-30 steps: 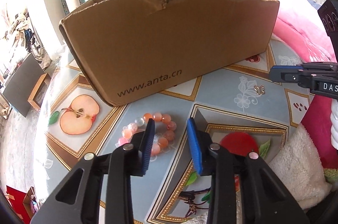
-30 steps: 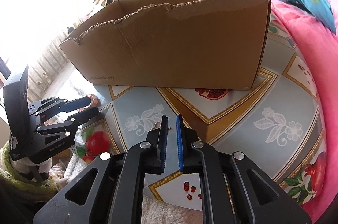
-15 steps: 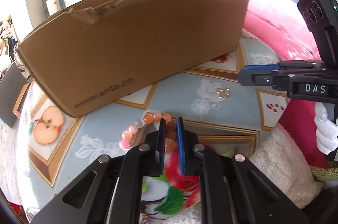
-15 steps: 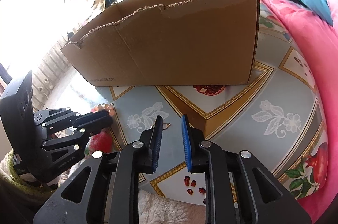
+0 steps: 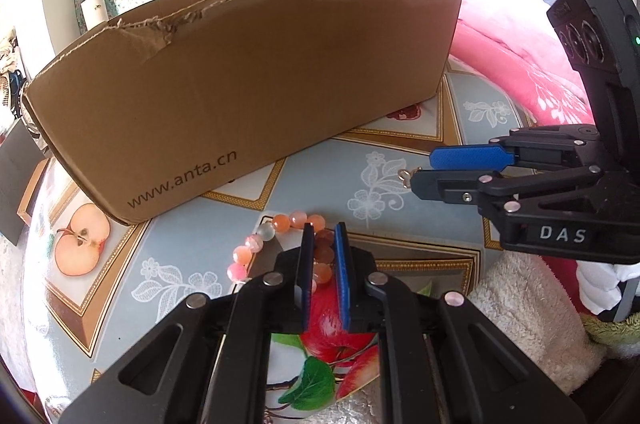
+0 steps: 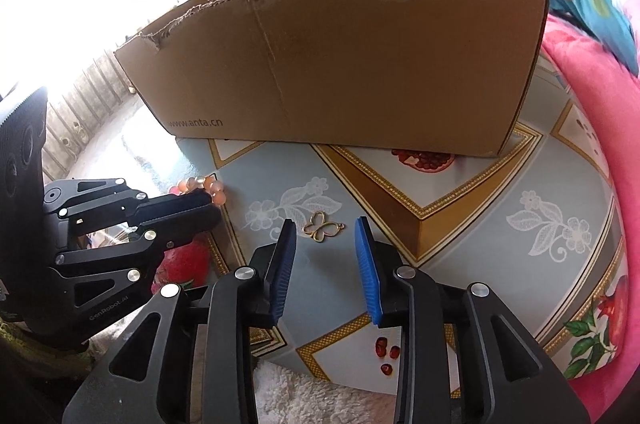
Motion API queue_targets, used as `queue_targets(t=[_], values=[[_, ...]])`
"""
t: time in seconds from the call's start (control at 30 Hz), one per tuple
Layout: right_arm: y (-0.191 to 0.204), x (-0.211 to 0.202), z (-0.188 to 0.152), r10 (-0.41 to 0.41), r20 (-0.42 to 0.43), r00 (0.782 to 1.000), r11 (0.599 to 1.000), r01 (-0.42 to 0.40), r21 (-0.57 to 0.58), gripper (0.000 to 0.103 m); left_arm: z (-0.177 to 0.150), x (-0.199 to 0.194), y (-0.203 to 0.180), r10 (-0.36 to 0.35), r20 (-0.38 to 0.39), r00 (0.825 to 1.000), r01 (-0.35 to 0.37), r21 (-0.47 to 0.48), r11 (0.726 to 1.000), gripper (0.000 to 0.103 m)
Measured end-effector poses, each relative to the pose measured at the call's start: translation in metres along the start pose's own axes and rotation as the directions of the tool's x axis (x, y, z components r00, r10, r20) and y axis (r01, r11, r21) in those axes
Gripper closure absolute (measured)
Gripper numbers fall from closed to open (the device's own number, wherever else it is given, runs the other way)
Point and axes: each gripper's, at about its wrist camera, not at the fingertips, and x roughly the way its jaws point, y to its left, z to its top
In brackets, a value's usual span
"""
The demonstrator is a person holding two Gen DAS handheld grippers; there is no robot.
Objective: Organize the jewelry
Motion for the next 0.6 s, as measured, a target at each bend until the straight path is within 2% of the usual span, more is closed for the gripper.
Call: queue_targets(t=[0.3, 0.6], values=[[0.024, 0.009, 0.003, -0.065, 0.004, 0.998, 0.988, 0.065, -0.141, 0.074, 0.0, -0.001, 0.001, -0.006, 0.003, 1.0, 0.006, -0.003, 1.0, 0.093], [0.031, 0.018, 0.007, -0.064, -0.014, 0.998, 0.978, 0.06, -0.2, 0.078, 0.0, -0.001, 0.001, -0.004, 0.003, 1.0, 0.004, -0.007, 1.0, 0.093]])
